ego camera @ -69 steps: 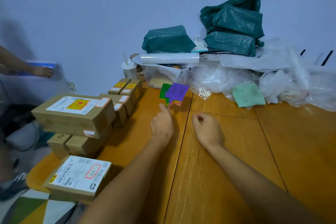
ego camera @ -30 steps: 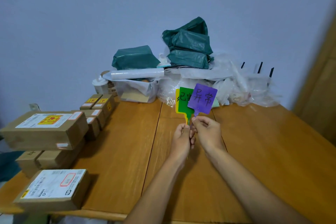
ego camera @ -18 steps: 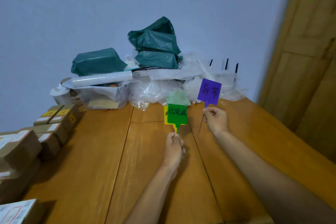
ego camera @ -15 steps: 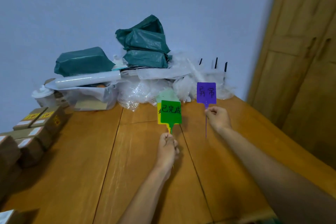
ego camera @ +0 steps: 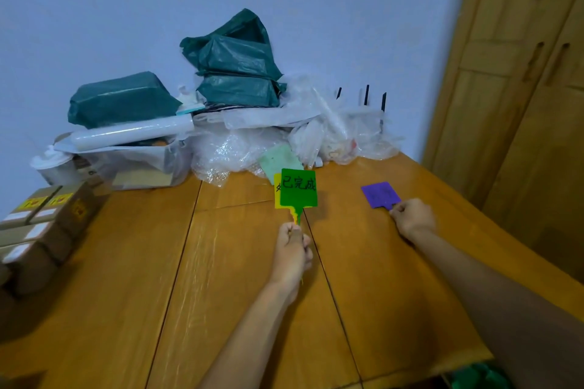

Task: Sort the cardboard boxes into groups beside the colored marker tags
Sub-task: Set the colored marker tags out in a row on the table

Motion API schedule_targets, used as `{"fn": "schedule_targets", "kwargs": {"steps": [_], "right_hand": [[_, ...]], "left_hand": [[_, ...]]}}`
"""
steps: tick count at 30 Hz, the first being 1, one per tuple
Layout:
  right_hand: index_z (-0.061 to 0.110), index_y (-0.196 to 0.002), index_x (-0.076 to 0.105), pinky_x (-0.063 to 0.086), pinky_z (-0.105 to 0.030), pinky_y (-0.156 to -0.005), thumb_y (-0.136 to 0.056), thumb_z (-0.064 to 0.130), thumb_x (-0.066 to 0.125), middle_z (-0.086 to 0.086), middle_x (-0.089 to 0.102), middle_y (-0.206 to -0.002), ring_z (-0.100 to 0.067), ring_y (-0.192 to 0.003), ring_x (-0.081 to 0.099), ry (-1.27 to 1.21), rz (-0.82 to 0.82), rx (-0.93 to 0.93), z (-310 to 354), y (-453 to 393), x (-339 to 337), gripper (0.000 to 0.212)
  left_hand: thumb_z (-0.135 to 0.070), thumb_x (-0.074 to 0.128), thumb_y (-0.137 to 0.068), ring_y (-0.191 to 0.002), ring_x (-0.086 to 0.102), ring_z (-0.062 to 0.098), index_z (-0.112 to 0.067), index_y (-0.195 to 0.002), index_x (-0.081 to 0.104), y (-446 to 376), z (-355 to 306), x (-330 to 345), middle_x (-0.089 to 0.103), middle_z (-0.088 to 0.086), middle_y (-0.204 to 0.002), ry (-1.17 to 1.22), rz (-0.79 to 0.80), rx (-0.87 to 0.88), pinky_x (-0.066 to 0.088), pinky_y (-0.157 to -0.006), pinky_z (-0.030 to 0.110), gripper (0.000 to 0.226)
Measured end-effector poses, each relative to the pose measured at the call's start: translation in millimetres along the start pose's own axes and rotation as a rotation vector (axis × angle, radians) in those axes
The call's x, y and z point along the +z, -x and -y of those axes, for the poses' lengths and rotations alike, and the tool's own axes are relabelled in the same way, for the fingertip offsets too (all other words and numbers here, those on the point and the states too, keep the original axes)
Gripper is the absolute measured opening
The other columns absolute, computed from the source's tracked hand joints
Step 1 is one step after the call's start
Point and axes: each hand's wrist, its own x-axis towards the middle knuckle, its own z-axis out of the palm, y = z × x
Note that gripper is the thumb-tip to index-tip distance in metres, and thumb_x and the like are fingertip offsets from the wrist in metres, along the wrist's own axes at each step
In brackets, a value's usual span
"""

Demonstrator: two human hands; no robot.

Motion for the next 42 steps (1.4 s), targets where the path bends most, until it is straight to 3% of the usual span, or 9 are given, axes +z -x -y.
{"fn": "schedule_targets", "kwargs": {"steps": [7, 10, 12, 17, 28, 31, 35, 39, 42], "right_hand": [[0.016, -0.097, 0.078, 0.05, -0.033, -0.07, -0.096, 0.031, 0.06, -0.015, 0.076, -0.097, -0.038, -0.094, 0.071, 0.027, -0.205, -0.085, 41, 37, -6, 0.023], [0.013, -0.081, 0.078, 0.04, -0.021, -0.053, -0.095, 0.041, 0.064, 0.006, 0.068, -0.066, -0.016, -0.064, 0.063, -0.429, 0.159, -0.287, 90, 82, 4, 0.035], [0.008, -0.078, 0.078, 0.043, -0.02, -0.053, -0.093, 0.04, 0.069, 0.005, 0.068, -0.063, -0.012, -0.058, 0.057, -0.675, 0.428, -0.297, 121, 115, 15, 0.037], [0.002, -0.081, 0.08, 0.048, -0.023, -0.056, -0.083, 0.01, 0.078, -0.004, 0.068, -0.056, -0.012, -0.053, 0.059, -0.857, 0.478, -0.375, 152, 147, 39, 0.008], [0.013, -0.076, 0.076, 0.049, -0.028, -0.05, -0.086, 0.016, 0.073, -0.006, 0.067, -0.058, -0.02, -0.049, 0.06, -0.835, 0.362, -0.419, 173, 150, 45, 0.01], [0.019, -0.072, 0.077, 0.051, -0.029, -0.063, -0.086, 0.012, 0.075, 0.001, 0.07, -0.064, -0.011, -0.06, 0.061, -0.806, 0.259, -0.427, 176, 134, 37, 0.015], [0.011, -0.086, 0.08, 0.047, -0.017, -0.058, -0.09, 0.014, 0.072, 0.0, 0.071, -0.071, -0.009, -0.062, 0.062, -0.64, 0.218, -0.436, 163, 106, 26, 0.009], [0.016, -0.078, 0.079, 0.057, -0.035, -0.082, -0.089, 0.018, 0.074, 0.001, 0.077, -0.098, -0.019, -0.091, 0.07, -0.411, 0.185, -0.364, 138, 72, 37, 0.012], [0.007, -0.058, 0.069, 0.06, -0.038, -0.078, -0.09, 0.015, 0.07, -0.002, 0.076, -0.081, -0.024, -0.074, 0.072, -0.251, 0.231, -0.278, 120, 55, 51, 0.032]], "left_hand": [[-0.021, 0.033, -0.111, -0.046, 0.03, 0.007, -0.015, -0.099, 0.043, -1, -2, -8, 0.043, -0.006, -0.067, 0.036, -0.004, 0.016, 0.022, -0.043, 0.022, 0.017], [-0.022, 0.033, -0.111, -0.047, 0.029, 0.007, -0.016, -0.098, 0.042, 1, -6, -8, 0.042, -0.006, -0.067, 0.055, -0.017, 0.042, 0.022, -0.044, 0.022, 0.017], [-0.022, 0.034, -0.111, -0.047, 0.029, 0.007, -0.016, -0.098, 0.042, 2, -9, -9, 0.042, -0.006, -0.066, 0.064, -0.04, 0.069, 0.022, -0.044, 0.022, 0.017], [-0.022, 0.035, -0.11, -0.044, 0.032, 0.004, -0.017, -0.098, 0.047, 9, -20, -24, 0.042, -0.009, -0.062, 0.066, -0.107, 0.125, 0.025, -0.042, 0.02, 0.018], [-0.017, 0.035, -0.111, -0.05, 0.05, 0.009, -0.012, -0.097, 0.047, 17, -25, -40, 0.054, 0.006, -0.078, 0.105, -0.157, 0.156, 0.045, -0.043, 0.024, 0.019], [-0.018, 0.036, -0.111, -0.064, 0.059, 0.013, -0.015, -0.098, 0.049, 16, -19, -46, 0.058, 0.008, -0.091, 0.149, -0.2, 0.12, 0.059, -0.058, 0.027, 0.019], [-0.021, 0.036, -0.111, -0.084, 0.063, 0.019, -0.016, -0.097, 0.052, 14, -10, -61, 0.06, 0.01, -0.102, 0.141, -0.259, 0.102, 0.063, -0.08, 0.037, 0.022], [-0.02, 0.036, -0.111, -0.083, 0.063, 0.021, -0.014, -0.098, 0.053, 10, -8, -67, 0.061, 0.011, -0.101, 0.153, -0.264, 0.102, 0.064, -0.083, 0.041, 0.022], [-0.02, 0.036, -0.111, -0.083, 0.063, 0.021, -0.012, -0.1, 0.052, 7, -7, -69, 0.061, 0.012, -0.1, 0.16, -0.248, 0.115, 0.063, -0.084, 0.043, 0.021]]}}
